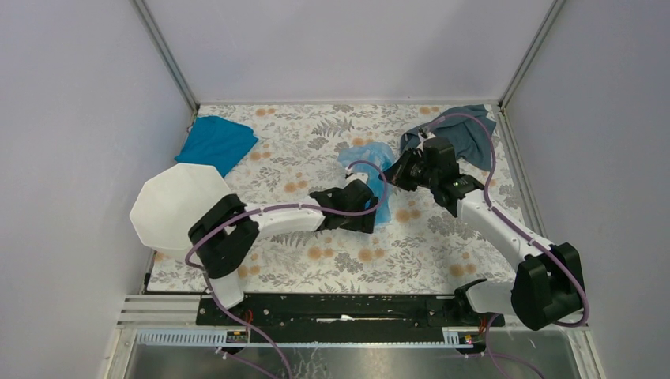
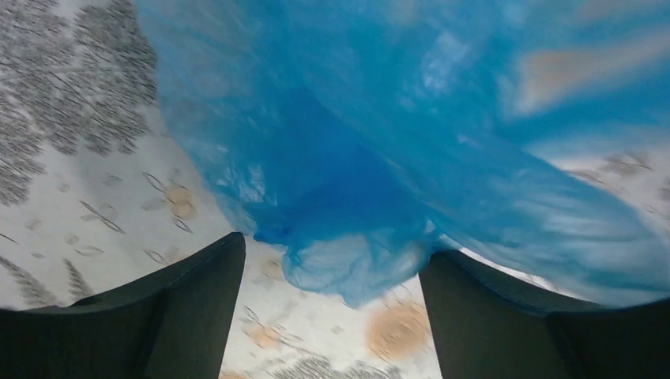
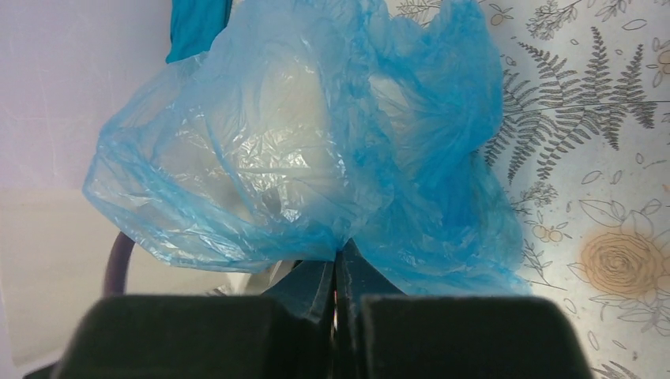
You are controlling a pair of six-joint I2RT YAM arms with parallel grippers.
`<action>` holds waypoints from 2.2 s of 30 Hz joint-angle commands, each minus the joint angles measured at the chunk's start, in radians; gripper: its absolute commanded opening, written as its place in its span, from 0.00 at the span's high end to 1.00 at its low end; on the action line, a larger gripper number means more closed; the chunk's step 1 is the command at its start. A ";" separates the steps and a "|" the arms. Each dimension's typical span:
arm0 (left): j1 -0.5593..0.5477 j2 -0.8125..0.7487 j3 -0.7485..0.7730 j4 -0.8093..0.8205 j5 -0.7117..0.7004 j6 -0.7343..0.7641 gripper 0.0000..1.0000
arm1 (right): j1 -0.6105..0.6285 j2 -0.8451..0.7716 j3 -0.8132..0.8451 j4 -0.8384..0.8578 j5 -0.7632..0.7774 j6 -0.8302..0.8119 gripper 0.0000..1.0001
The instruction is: Put the trash bags into the trash bin
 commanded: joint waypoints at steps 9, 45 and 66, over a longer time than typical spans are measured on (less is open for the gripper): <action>0.137 -0.256 -0.159 0.102 0.080 0.025 0.80 | -0.025 -0.099 0.003 -0.151 0.223 -0.261 1.00; 0.341 -0.612 -0.030 -0.068 0.478 -0.050 1.00 | -0.029 -0.300 -0.199 -0.067 -0.041 -0.307 0.11; 0.441 -0.674 -0.059 0.208 0.856 -0.303 1.00 | -0.186 0.220 -0.530 1.717 -0.479 0.829 0.00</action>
